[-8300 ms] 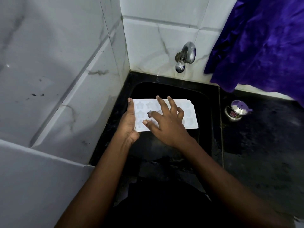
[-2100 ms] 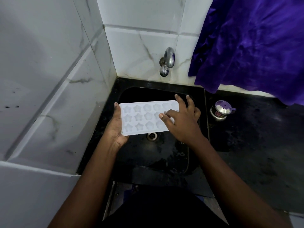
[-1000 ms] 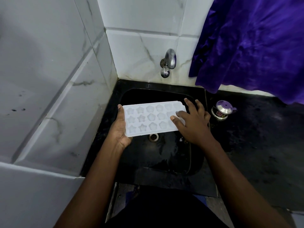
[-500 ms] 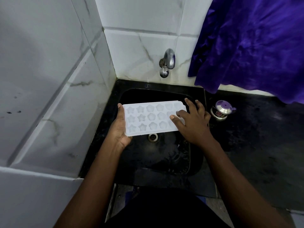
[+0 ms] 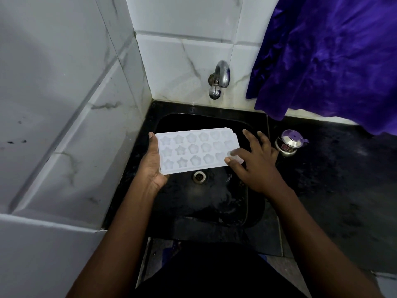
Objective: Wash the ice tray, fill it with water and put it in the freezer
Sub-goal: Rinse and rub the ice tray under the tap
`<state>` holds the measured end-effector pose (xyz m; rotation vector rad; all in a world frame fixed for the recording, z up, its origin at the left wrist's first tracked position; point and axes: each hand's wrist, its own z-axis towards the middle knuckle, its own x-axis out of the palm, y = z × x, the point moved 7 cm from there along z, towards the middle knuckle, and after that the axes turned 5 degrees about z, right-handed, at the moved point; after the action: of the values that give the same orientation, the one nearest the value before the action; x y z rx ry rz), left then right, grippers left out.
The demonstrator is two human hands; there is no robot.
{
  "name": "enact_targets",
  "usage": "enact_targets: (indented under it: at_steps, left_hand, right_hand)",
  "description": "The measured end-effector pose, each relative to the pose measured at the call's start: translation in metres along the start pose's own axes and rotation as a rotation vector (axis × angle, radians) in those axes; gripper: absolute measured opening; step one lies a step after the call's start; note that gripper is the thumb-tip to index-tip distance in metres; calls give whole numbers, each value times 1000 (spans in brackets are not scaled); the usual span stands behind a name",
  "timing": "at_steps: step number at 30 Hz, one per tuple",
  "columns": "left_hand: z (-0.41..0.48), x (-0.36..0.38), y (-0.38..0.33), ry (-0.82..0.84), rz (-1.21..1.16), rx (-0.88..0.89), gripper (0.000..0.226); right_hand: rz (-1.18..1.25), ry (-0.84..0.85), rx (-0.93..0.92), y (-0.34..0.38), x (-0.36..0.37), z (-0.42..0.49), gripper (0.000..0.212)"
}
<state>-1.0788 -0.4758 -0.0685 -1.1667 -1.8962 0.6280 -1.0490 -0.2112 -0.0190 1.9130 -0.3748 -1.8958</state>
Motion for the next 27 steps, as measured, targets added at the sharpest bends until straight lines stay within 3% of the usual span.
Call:
enact_targets:
  at_steps: [13, 27]
  left_hand:
    - [3, -7, 2, 12, 0, 6, 83]
    - [0, -11, -2, 0, -3, 11, 75]
  right_hand:
    - [-61, -10, 28, 9, 0, -2, 38]
    - [-19, -31, 45, 14, 5, -5, 40]
